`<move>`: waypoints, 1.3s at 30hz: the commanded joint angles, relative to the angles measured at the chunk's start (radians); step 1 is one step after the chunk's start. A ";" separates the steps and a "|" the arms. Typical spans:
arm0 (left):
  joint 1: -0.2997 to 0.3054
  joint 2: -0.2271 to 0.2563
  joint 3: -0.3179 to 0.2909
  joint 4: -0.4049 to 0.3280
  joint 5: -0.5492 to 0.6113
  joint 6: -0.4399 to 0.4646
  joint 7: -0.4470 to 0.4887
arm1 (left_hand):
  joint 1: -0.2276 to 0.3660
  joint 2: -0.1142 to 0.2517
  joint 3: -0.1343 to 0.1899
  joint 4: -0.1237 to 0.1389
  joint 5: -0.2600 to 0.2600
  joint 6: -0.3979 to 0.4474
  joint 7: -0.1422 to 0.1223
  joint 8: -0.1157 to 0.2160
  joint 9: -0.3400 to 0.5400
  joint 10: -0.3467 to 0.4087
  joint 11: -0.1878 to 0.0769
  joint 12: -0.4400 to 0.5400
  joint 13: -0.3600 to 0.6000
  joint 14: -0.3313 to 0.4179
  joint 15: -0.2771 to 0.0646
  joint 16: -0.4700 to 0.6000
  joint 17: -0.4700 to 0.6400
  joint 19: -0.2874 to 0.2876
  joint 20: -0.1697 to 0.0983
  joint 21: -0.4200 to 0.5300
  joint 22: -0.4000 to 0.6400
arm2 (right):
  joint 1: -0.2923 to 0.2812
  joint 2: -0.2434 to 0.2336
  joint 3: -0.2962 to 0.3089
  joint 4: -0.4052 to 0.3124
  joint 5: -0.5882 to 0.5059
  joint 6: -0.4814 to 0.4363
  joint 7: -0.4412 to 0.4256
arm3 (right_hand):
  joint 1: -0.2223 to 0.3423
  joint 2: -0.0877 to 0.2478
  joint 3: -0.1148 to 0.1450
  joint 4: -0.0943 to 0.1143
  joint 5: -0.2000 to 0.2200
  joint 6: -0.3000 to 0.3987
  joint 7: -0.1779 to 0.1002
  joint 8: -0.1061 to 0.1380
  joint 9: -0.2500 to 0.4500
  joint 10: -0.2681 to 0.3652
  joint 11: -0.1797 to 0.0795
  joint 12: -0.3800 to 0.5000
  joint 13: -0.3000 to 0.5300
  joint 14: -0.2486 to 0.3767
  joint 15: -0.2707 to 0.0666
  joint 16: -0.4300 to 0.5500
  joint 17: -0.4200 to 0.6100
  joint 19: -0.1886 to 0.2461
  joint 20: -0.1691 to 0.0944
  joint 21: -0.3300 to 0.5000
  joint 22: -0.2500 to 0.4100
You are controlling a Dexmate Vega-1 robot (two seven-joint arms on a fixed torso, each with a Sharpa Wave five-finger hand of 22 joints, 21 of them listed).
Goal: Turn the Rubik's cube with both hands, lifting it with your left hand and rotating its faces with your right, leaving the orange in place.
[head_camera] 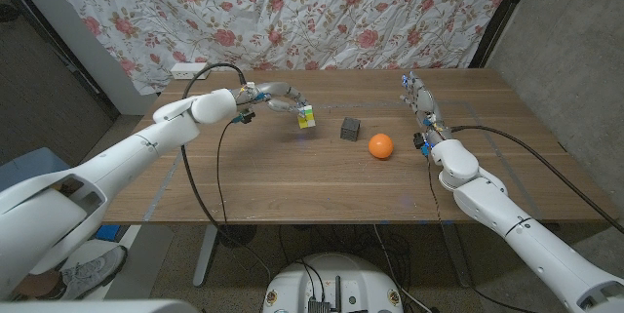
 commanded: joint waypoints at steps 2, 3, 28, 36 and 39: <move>-0.027 0.009 0.031 0.014 0.082 -0.001 -0.015 | -0.011 -0.002 0.006 0.001 0.003 -0.002 -0.004 -0.001 0.004 0.009 -0.016 0.001 0.003 -0.009 -0.117 -0.005 0.000 0.001 0.000 0.001 0.005 | -0.007 0.028 0.005 0.028 0.076 0.038 0.007 | -0.005 0.010 -0.001 0.007 -0.002 0.015 -0.008 0.008 0.001 0.011 0.004 0.003 0.001 0.001 -0.001 0.002 -0.001 0.002 -0.006 0.001 0.003; -0.026 0.011 0.032 0.012 0.091 0.000 -0.011 | -0.012 -0.002 0.006 0.001 0.003 -0.002 -0.004 -0.001 0.004 0.008 -0.014 0.000 0.003 -0.009 -0.117 -0.005 -0.001 0.001 0.000 0.001 0.005 | -0.005 0.033 0.005 0.035 0.081 0.045 0.010 | -0.005 0.010 -0.001 0.007 -0.002 0.017 -0.009 0.009 0.001 0.011 0.004 0.004 0.001 0.000 -0.002 0.002 -0.001 0.002 -0.006 0.001 0.003; -0.071 -0.010 0.095 0.101 0.230 -0.021 0.049 | -0.024 -0.008 0.010 -0.001 0.003 -0.019 -0.017 -0.006 0.004 0.000 -0.022 -0.003 0.005 -0.010 -0.119 -0.005 -0.001 -0.004 0.004 0.000 0.005 | 0.026 0.091 -0.010 0.131 0.106 0.119 0.018 | -0.002 0.012 -0.001 0.011 -0.001 0.030 -0.010 0.013 0.002 0.023 0.006 0.006 0.001 0.014 -0.003 0.005 -0.005 0.010 -0.012 0.003 0.003; -0.083 -0.011 0.111 0.115 0.261 -0.027 0.069 | -0.025 -0.021 0.008 -0.008 0.003 -0.031 -0.024 -0.010 0.003 -0.024 -0.020 -0.011 0.005 -0.012 -0.119 -0.005 -0.002 -0.004 0.005 0.000 0.004 | 0.013 0.098 -0.015 0.118 0.094 0.119 -0.007 | -0.001 0.013 0.000 0.012 -0.001 0.030 -0.010 0.012 0.002 0.024 0.007 0.005 0.001 0.016 -0.004 0.005 -0.006 0.015 -0.013 0.004 0.003; -0.086 -0.009 0.116 0.118 0.265 -0.033 0.070 | -0.026 -0.029 0.006 -0.010 0.003 -0.042 -0.028 -0.013 0.003 -0.036 -0.021 -0.017 0.004 -0.017 -0.119 -0.006 -0.002 -0.005 0.004 0.000 0.004 | 0.003 0.099 -0.015 0.106 0.089 0.117 -0.020 | 0.000 0.013 0.000 0.013 0.000 0.030 -0.010 0.012 0.002 0.026 0.006 0.005 0.001 0.017 -0.004 0.005 -0.006 0.016 -0.012 0.004 0.003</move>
